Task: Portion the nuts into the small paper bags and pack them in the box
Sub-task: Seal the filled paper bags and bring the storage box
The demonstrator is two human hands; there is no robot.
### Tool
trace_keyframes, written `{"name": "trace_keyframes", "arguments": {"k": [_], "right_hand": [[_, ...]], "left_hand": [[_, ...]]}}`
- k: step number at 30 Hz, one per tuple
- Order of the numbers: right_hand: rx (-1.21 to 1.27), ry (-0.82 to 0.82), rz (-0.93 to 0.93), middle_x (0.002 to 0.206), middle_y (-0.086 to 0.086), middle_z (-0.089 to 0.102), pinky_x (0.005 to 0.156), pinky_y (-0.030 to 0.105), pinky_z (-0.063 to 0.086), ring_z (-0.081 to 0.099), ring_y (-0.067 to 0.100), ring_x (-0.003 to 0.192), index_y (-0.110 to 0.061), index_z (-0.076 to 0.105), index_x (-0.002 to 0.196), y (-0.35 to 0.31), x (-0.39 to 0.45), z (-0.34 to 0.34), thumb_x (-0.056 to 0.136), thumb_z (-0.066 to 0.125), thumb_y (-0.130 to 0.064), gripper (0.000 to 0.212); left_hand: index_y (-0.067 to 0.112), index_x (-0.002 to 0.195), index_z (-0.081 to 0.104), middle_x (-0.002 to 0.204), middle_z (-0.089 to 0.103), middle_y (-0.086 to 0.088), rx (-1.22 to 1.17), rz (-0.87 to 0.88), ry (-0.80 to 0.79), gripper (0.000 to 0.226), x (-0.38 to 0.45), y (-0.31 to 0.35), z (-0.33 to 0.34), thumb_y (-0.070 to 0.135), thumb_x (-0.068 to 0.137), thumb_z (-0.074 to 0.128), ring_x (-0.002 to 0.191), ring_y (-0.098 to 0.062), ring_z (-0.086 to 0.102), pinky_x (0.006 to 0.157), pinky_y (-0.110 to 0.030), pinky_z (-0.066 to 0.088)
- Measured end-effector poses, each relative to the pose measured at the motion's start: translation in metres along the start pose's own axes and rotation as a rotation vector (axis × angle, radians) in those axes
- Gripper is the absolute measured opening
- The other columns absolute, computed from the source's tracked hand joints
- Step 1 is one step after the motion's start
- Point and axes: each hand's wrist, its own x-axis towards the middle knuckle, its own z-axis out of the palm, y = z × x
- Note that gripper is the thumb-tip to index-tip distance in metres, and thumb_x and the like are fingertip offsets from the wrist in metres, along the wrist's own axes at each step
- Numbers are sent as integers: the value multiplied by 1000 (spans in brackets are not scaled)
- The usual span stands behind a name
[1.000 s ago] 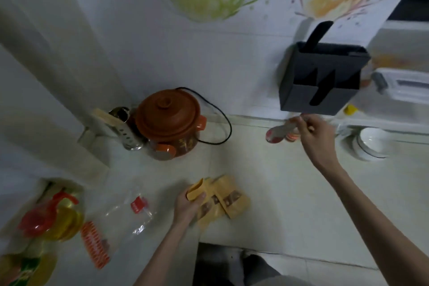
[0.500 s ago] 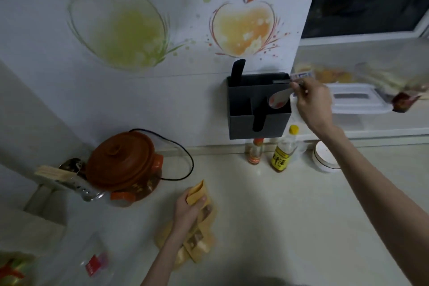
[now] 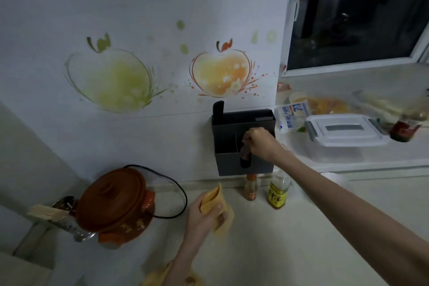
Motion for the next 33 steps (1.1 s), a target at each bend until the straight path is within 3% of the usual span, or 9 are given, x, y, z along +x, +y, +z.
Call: {"name": "trace_keyframes", "arguments": {"k": [3,8,13,20,23,26,33], "right_hand": [[-91,-66,2,95,7,67,64,33,51,65,29,84,-11,71,87,-1,2,3,82,63,-17,11],[-264,-116,-20,97,11,66,66,33,47,64,32,87,-13,68,90,-7,1,4,79,62,-13,13],[-295,-88,-46,104,10,64,76,41,54,63,33,93,-12,66,99,-11,0,8,80,62,-10,19],[-315,-12,-89,104,4,64,71,36,48,63,28,90,-19,67,103,-12,-6,7,85,57,-20,20],[-315,27,-104,102,3,61,64,33,42,63,27,89,-19,66,103,-13,-12,2,86,55,-17,21],[-323,-12,-96,103,5,58,65,33,44,60,28,92,-15,68,98,-14,-19,1,83,58,-11,18],[-326,29,-55,129,8,40,74,37,52,50,27,107,-18,60,119,-12,-38,4,83,60,-10,37]], "left_hand": [[29,96,65,87,72,14,-12,-1,-1,29,2,13,7,16,76,82,80,-1,66,62,-13,48],[28,99,66,94,72,11,-12,6,-19,29,4,24,14,16,77,81,80,0,68,63,-12,50],[26,104,66,93,71,12,-18,24,-33,32,0,30,11,15,78,80,78,3,67,59,-8,48],[28,93,68,84,72,9,-24,109,-37,31,-1,43,7,4,77,78,72,1,67,56,-9,48],[27,96,66,91,69,6,-28,123,-74,29,-1,53,12,5,80,76,72,3,66,54,-8,47],[36,98,63,99,67,14,0,137,-88,31,0,62,14,15,81,77,82,4,63,57,-6,45],[36,99,63,101,69,11,-15,185,-109,30,-1,74,14,18,80,78,78,11,62,57,-5,46]]}}
